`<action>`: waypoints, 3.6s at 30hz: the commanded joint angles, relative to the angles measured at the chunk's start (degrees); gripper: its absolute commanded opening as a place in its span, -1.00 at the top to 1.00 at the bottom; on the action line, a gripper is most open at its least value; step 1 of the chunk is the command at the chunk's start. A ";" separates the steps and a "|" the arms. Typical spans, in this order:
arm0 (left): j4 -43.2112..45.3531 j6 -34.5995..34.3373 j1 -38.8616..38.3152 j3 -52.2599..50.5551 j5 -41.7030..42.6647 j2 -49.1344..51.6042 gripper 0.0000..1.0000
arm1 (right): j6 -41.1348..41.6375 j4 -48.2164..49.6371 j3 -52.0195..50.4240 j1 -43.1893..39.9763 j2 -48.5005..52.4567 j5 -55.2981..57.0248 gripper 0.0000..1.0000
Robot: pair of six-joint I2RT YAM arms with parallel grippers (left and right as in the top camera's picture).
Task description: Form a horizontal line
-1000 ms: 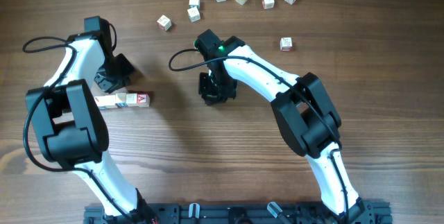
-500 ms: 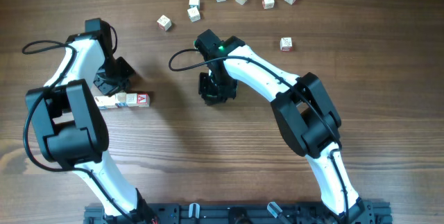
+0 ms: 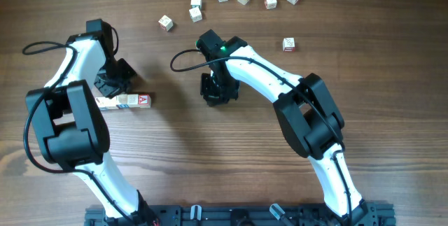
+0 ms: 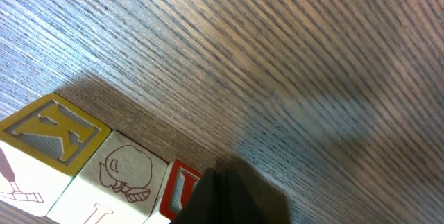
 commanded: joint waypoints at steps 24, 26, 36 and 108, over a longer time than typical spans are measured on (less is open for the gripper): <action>0.22 -0.90 0.31 -0.28 -0.83 0.72 0.92 | -0.98 0.74 -1.68 -0.13 2.95 6.45 0.63; -0.13 -0.90 0.31 -0.28 -0.83 0.72 0.92 | -0.98 0.74 -1.68 -0.13 2.95 6.45 0.63; -0.85 -0.90 0.31 -0.28 -0.83 0.72 0.92 | -0.98 0.74 -1.68 -0.13 2.95 6.45 0.63; 2.54 -2.45 5.20 -0.26 -4.85 0.72 0.92 | -1.01 0.74 -1.68 -0.13 2.95 6.45 0.63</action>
